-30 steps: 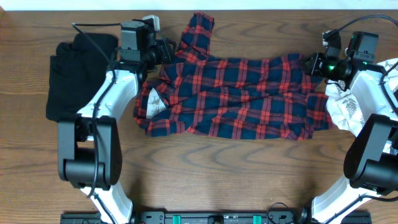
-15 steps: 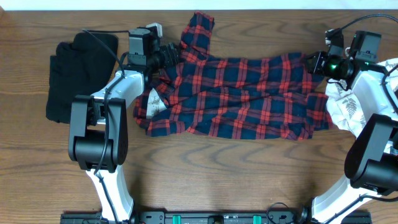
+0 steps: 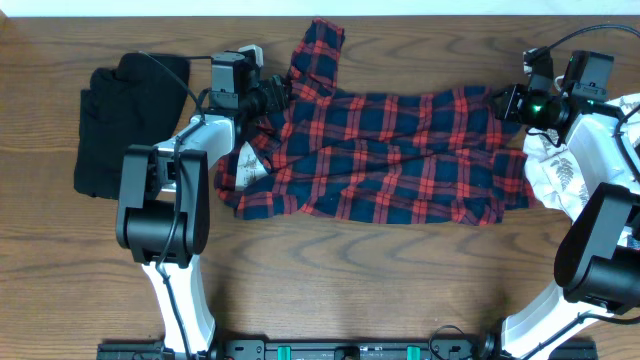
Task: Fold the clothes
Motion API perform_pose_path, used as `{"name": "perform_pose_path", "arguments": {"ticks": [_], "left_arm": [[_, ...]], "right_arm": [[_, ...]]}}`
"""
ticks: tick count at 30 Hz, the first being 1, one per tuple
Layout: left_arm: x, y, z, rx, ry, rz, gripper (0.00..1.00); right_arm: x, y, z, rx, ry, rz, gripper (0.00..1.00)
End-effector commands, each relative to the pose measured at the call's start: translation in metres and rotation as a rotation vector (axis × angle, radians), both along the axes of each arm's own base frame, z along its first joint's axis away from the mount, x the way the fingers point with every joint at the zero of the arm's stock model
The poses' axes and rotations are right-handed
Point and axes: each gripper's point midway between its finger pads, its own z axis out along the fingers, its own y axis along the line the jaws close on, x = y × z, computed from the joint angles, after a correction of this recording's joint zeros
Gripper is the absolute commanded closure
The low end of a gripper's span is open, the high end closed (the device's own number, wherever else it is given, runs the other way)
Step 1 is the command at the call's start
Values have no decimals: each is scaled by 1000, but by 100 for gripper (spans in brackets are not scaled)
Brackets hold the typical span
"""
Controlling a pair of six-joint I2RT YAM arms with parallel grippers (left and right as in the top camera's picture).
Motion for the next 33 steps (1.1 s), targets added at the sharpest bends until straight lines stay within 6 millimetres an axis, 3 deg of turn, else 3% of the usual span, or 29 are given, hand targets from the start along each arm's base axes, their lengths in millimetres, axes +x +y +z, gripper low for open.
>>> {"name": "perform_pose_path", "arguments": {"ticks": [1, 6, 11, 18, 25, 33], "left_arm": [[2, 3, -11, 9, 9, 5, 36], [0, 1, -15, 3, 17, -4, 36], [-5, -14, -9, -62, 18, -79, 36], [-7, -7, -12, -62, 36, -70, 35], [-24, 0, -33, 71, 78, -155, 36], [-19, 1, -30, 190, -17, -255, 35]], "right_arm": [[-3, 0, 6, 7, -3, -6, 97], [-3, 0, 6, 8, 0, -7, 97], [-3, 0, 6, 4, 1, -9, 97], [-5, -5, 1, -19, 22, -28, 97], [-5, -5, 0, -20, 26, -30, 97], [-5, -5, 0, -20, 27, -29, 96]]}}
